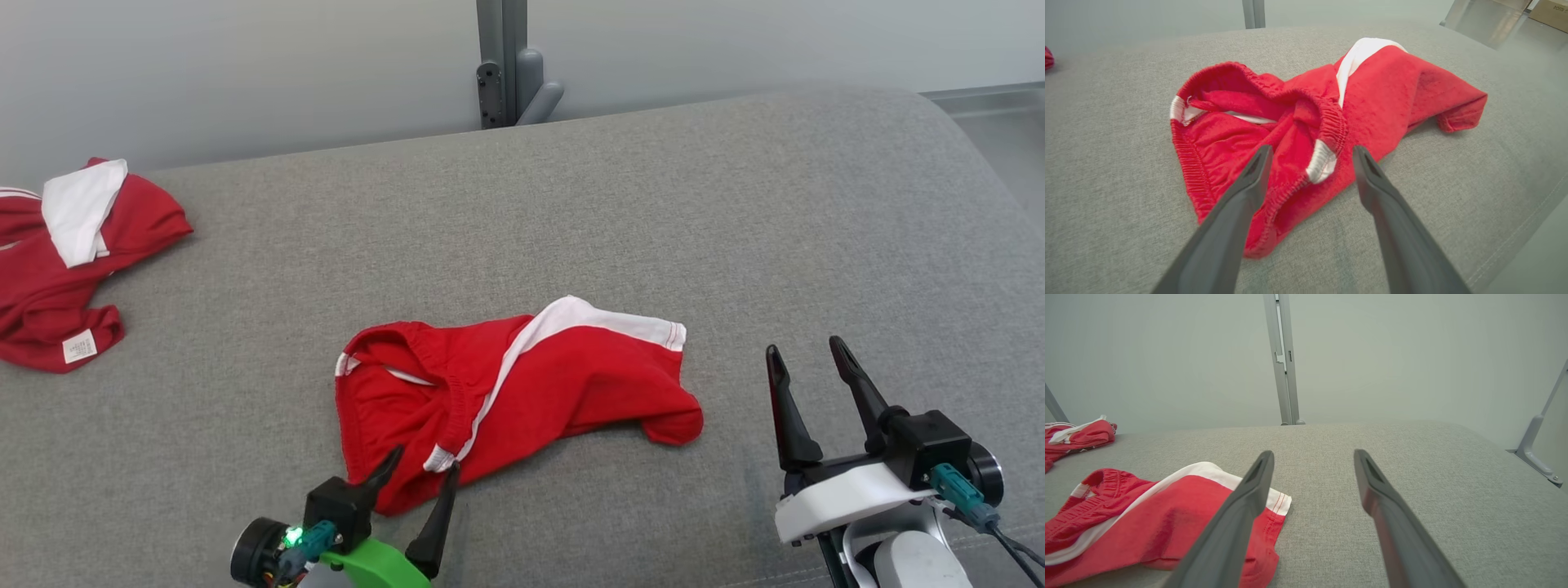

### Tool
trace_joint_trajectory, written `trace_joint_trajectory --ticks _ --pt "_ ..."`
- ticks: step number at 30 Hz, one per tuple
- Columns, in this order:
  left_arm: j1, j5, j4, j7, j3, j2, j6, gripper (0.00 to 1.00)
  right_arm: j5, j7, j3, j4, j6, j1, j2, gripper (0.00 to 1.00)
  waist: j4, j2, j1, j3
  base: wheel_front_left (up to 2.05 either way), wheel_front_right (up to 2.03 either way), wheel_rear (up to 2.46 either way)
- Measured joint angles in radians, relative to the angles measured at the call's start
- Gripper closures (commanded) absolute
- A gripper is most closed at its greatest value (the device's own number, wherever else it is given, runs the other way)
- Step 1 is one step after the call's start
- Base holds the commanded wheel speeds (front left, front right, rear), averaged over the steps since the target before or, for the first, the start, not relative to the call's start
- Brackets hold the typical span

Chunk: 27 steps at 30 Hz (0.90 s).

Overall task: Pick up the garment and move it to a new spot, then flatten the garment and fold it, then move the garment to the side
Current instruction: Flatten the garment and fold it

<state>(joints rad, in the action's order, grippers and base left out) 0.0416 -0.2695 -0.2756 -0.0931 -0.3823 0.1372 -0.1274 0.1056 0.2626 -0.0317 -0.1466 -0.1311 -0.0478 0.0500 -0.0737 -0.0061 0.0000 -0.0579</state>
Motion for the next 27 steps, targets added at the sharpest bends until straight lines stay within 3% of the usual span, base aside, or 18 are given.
trace_joint_trajectory --ticks 10,12,15,17,23,27 --pt "0.074 -0.081 -0.012 0.110 -0.122 0.101 -0.002 0.00 0.003 0.000 -0.004 -0.006 0.000 -0.006 0.000 0.00 -0.020 0.0000 0.0001 -0.014 0.00 0.00 0.00" --pt "0.080 -0.098 -0.008 0.120 -0.136 0.110 -0.001 0.28 0.003 0.000 -0.004 -0.007 0.000 -0.006 0.000 0.00 -0.022 0.0000 0.0000 -0.014 0.00 0.00 0.00" --pt "0.082 -0.115 -0.001 0.128 -0.150 0.122 -0.002 0.52 0.003 0.000 -0.004 -0.008 0.000 -0.006 0.000 0.00 -0.023 0.0000 0.0001 -0.013 0.00 0.00 0.00" --pt "0.082 -0.116 0.000 0.129 -0.154 0.126 -0.002 0.60 0.003 0.000 -0.003 -0.008 0.000 -0.006 0.000 0.00 -0.023 0.0000 0.0001 -0.013 0.00 0.00 0.00" --pt "0.086 -0.126 -0.013 0.139 -0.172 0.129 -0.002 0.56 0.003 0.000 -0.009 -0.011 0.000 -0.006 0.000 0.00 -0.021 0.0000 0.0000 -0.007 0.00 0.00 0.00" --pt "0.105 -0.131 -0.048 0.136 -0.182 0.118 -0.002 0.58 0.003 0.000 -0.016 -0.013 0.000 -0.006 0.000 0.00 -0.022 0.0000 0.0001 -0.003 0.00 0.00 0.00"
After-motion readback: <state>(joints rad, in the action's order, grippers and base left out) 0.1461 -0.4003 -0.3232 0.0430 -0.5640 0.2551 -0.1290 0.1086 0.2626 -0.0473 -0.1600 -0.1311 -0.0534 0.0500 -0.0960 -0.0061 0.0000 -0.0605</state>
